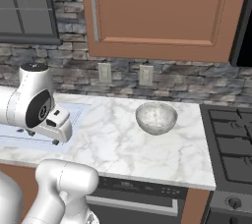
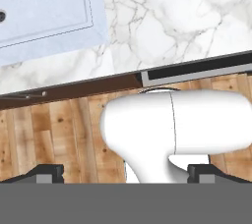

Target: Pick the cup and bowl from the counter and place them on the counter next to the sink.

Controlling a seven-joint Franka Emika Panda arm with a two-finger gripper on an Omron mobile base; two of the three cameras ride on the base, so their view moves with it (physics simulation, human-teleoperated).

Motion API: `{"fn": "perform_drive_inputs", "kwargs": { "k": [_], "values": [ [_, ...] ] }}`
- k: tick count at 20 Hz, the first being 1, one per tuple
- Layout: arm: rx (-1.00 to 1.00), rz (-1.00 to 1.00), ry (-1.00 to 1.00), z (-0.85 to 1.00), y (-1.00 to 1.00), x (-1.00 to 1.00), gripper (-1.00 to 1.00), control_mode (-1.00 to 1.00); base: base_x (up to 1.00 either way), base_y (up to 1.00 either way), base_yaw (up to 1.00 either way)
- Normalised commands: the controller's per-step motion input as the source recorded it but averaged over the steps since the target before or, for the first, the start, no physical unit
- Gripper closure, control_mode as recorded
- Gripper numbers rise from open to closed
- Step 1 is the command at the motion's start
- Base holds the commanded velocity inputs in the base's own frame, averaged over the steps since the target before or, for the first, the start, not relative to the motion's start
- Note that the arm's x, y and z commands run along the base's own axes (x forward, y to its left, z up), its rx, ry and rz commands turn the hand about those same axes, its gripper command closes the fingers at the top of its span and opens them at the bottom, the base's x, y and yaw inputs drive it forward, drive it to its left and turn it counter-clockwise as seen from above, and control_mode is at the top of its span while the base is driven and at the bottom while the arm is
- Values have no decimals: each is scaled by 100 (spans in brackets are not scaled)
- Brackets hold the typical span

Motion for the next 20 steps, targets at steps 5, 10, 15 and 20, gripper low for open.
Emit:
{"fn": "perform_drive_inputs", "kwargs": {
  "k": [5,10,15,20],
  "values": [
    [0,0,0,0,0,0,-100,100,-2,-68,0],
    [0,0,0,0,0,0,-100,100,-1,-8,-1],
    [0,0,0,0,0,0,-100,100,0,0,0],
    [0,0,0,0,0,0,-100,100,0,0,0]
  ]
}}
